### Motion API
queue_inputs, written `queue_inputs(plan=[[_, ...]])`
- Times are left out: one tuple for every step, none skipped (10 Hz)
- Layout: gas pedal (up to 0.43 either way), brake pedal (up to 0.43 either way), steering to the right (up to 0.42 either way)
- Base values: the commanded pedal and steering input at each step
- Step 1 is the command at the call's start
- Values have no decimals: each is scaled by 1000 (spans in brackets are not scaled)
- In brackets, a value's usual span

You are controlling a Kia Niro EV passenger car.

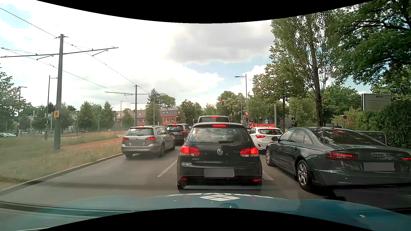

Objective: Follow the waypoints while adhering to traffic rules and regulations

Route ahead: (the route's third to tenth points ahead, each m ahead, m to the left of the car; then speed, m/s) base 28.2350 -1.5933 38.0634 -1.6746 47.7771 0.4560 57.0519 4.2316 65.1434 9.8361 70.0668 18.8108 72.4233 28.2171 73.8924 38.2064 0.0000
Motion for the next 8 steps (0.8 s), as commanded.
queue_inputs(plan=[[0,274,5],[0,274,5],[0,274,5],[0,274,5],[0,274,5],[0,274,5],[0,274,5],[0,274,4]])
